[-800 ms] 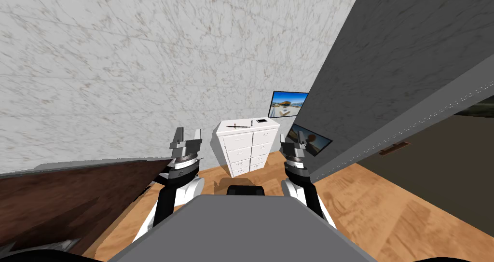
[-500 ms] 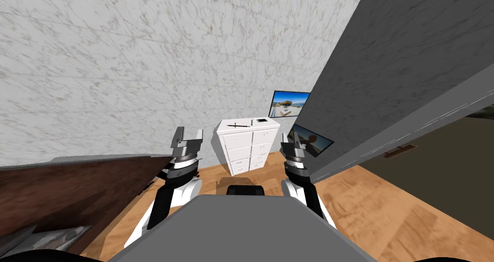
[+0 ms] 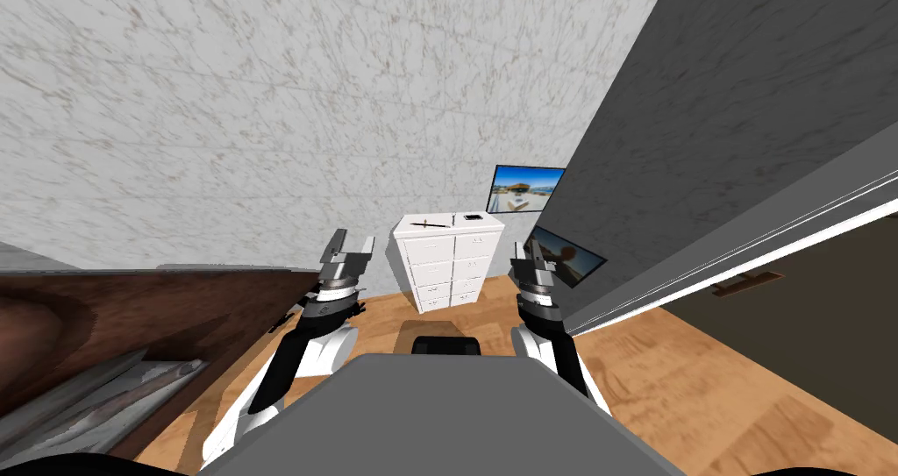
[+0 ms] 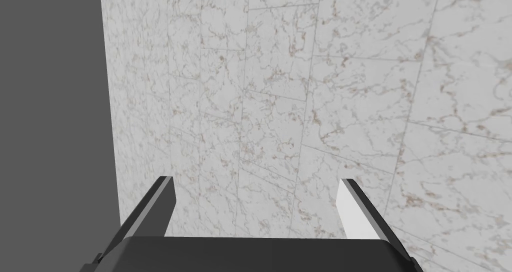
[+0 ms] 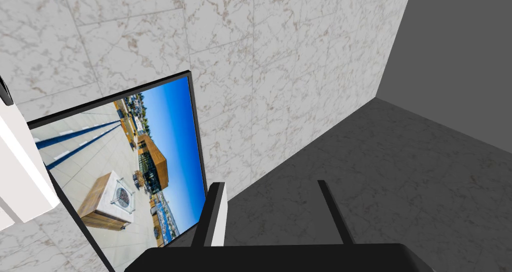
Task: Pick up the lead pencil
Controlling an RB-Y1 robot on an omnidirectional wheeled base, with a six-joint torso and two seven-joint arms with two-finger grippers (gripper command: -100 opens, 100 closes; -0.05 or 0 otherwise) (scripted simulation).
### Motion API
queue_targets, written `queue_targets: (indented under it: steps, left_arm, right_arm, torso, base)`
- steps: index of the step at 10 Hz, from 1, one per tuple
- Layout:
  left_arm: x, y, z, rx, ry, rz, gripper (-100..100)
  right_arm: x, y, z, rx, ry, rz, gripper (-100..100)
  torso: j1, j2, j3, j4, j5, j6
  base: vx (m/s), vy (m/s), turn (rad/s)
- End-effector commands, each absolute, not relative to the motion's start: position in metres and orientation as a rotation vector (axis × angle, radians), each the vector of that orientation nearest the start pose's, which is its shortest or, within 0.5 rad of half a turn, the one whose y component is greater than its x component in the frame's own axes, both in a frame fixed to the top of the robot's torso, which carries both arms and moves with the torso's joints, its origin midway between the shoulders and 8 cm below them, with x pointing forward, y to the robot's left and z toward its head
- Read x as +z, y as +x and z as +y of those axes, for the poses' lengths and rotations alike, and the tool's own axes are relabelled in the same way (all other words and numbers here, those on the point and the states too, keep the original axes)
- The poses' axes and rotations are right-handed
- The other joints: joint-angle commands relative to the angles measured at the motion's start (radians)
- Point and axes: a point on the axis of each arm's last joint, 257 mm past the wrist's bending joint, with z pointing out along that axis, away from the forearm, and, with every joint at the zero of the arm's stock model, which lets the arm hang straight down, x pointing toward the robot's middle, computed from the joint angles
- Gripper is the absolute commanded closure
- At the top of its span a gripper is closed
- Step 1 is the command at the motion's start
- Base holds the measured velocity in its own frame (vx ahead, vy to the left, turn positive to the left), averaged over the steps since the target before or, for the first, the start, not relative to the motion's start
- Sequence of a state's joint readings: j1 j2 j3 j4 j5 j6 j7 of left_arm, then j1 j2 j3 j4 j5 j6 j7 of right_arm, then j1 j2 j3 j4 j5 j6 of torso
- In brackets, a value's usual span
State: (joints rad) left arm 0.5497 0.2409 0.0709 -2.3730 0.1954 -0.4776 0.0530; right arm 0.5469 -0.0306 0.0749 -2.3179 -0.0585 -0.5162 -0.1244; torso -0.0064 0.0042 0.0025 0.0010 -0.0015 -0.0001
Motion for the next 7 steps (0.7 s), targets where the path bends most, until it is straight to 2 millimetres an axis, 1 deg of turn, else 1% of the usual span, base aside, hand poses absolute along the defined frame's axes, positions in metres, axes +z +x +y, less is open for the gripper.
queue_targets:
  steps: [1,2,3,4,5,6,7]
  left_arm:
    - [0.041,0.337,0.295,-1.425,-0.632,0.734,-100]
    - [0.040,0.338,0.294,-1.423,-0.628,0.751,-100]
    - [0.031,0.347,0.298,-1.421,-0.659,0.799,-100]
    - [0.031,0.347,0.297,-1.421,-0.655,0.805,-100]
    - [0.020,0.357,0.303,-1.416,-0.692,0.854,-100]
    - [0.020,0.357,0.302,-1.414,-0.688,0.864,-100]
    - [0.010,0.366,0.309,-1.408,-0.725,0.909,-100]
  right_arm:
    - [0.028,0.333,-0.262,1.518,0.725,0.560,0]
    - [0.028,0.333,-0.262,1.518,0.725,0.560,0]
    - [0.028,0.333,-0.262,1.518,0.725,0.560,0]
    - [0.028,0.333,-0.262,1.518,0.725,0.560,0]
    - [0.028,0.333,-0.262,1.518,0.725,0.560,0]
    - [0.028,0.333,-0.262,1.518,0.725,0.560,0]
    - [0.028,0.333,-0.262,1.518,0.725,0.560,0]
  torso:
    - [0.000,0.000,0.000,0.000,0.000,0.000]
    - [-0.002,0.002,0.001,0.000,0.000,0.000]
    - [-0.001,0.001,0.001,0.000,0.000,0.000]
    - [0.000,0.001,0.000,0.000,0.000,0.000]
    - [0.001,-0.001,0.000,0.000,0.000,0.000]
    - [0.000,-0.002,-0.001,0.000,0.000,0.000]
    - [0.001,-0.003,-0.002,-0.001,0.000,0.000]
  base:
    - [-0.100,-0.140,0.149]
    - [-0.091,-0.100,0.046]
    - [-0.079,-0.086,0.054]
    - [-0.051,-0.071,0.041]
    - [-0.031,-0.101,0.072]
    - [-0.027,-0.082,0.048]
    - [-0.039,-0.082,0.045]
